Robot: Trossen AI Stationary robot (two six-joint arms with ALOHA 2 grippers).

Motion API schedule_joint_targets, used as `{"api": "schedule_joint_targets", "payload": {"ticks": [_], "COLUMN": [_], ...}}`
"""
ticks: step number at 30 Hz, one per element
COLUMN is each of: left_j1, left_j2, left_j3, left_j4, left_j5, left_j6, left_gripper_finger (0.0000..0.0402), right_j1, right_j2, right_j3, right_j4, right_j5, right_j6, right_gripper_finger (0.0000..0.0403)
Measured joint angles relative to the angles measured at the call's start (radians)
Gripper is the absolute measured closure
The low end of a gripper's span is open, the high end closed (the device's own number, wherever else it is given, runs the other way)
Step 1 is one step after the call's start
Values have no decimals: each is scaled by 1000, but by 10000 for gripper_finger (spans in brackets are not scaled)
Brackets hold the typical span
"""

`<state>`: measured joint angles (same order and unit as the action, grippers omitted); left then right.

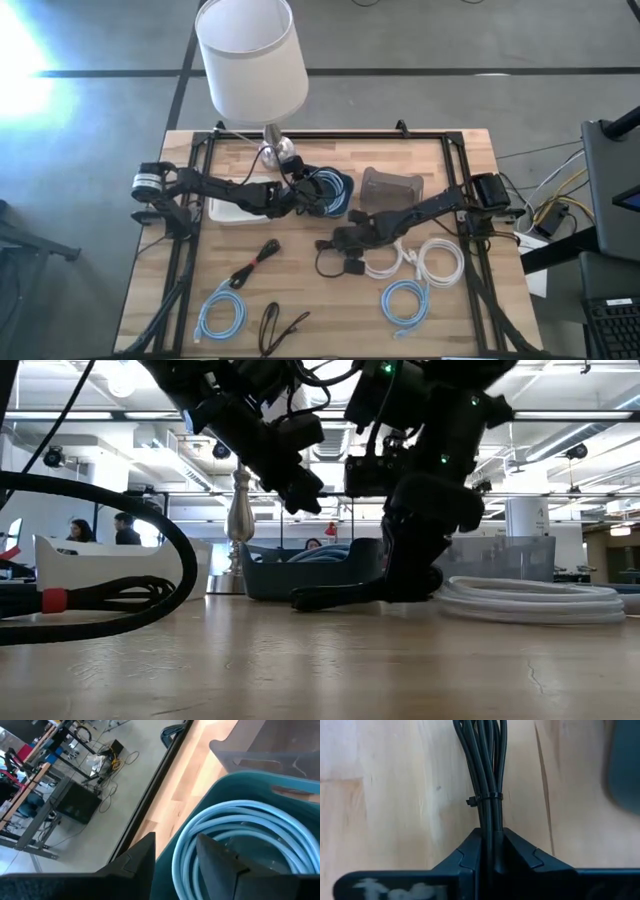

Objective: Pick & Place USB Port
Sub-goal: Put the right black charger cable into the black bin

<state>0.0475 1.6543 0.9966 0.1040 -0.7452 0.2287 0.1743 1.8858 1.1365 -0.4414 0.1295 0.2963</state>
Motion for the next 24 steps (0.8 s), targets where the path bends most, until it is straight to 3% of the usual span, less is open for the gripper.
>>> {"api": "schedule_joint_targets", "payload": {"ticks": [17, 24], "left_j1": [0, 0], "left_j2": [-4, -4], "left_j3": [0, -1], "left_j4": [-1, -11], "left_j5": [0, 0], "left_j6": [-1, -1], "left_gripper_finger": [254, 254], "right_j1": [5, 14], "right_j2": [-9, -89], "right_j3": [164, 160], "right_j4": [-316, -415], "right_j5": [3, 40], "right_j6": [49, 108], "right_gripper_finger": [346, 346]}}
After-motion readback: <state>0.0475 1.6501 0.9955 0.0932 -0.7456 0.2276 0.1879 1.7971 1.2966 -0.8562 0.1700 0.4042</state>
